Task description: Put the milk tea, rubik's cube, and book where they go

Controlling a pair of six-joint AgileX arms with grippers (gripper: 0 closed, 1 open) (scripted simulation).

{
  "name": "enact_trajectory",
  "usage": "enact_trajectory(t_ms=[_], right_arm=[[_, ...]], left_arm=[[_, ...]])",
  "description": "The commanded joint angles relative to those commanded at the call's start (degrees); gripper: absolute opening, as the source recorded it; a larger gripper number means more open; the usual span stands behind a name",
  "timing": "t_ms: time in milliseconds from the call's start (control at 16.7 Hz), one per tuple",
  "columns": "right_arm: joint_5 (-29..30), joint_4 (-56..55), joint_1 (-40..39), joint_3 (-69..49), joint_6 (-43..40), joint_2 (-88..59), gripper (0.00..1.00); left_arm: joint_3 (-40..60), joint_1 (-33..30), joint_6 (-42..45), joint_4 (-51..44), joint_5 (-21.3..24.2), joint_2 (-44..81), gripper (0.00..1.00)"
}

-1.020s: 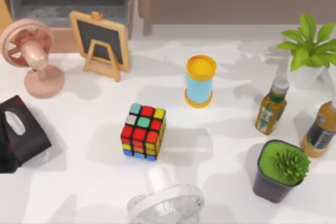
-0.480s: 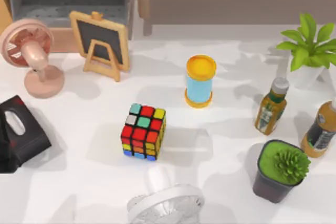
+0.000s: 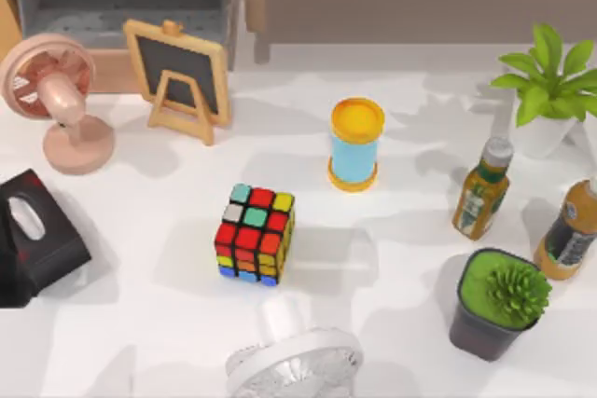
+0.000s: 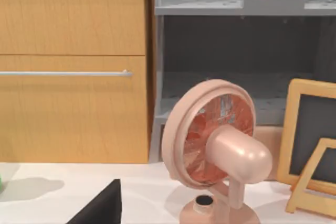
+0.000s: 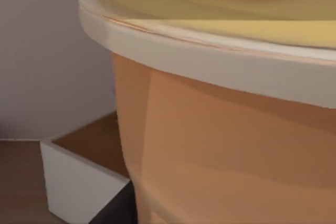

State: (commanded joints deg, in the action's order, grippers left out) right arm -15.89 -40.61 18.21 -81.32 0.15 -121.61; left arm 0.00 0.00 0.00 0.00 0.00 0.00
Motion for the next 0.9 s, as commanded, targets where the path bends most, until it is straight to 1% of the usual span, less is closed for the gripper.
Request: enact_trajectory(t_ms=[60, 600, 720, 900], right_arm=[[0.0, 0.0, 0.0, 0.0, 0.0, 0.0, 0.0], [0.0, -0.1, 0.2, 0.2, 0.1, 0.3, 0.0], [-0.4, -0.9, 0.4, 2.3, 0.5, 2.3, 0.0], [-1.5, -2.3, 1.8, 9.6, 0.6, 7.6, 0.0]], left_arm=[[0.0, 0.0, 0.0, 0.0, 0.0, 0.0, 1.0], [0.0, 0.0, 0.0, 0.0, 0.0, 0.0, 1.0], [0.0, 0.0, 0.0, 0.0, 0.0, 0.0, 1.0], [0.0, 0.0, 0.0, 0.0, 0.0, 0.0, 1.0]])
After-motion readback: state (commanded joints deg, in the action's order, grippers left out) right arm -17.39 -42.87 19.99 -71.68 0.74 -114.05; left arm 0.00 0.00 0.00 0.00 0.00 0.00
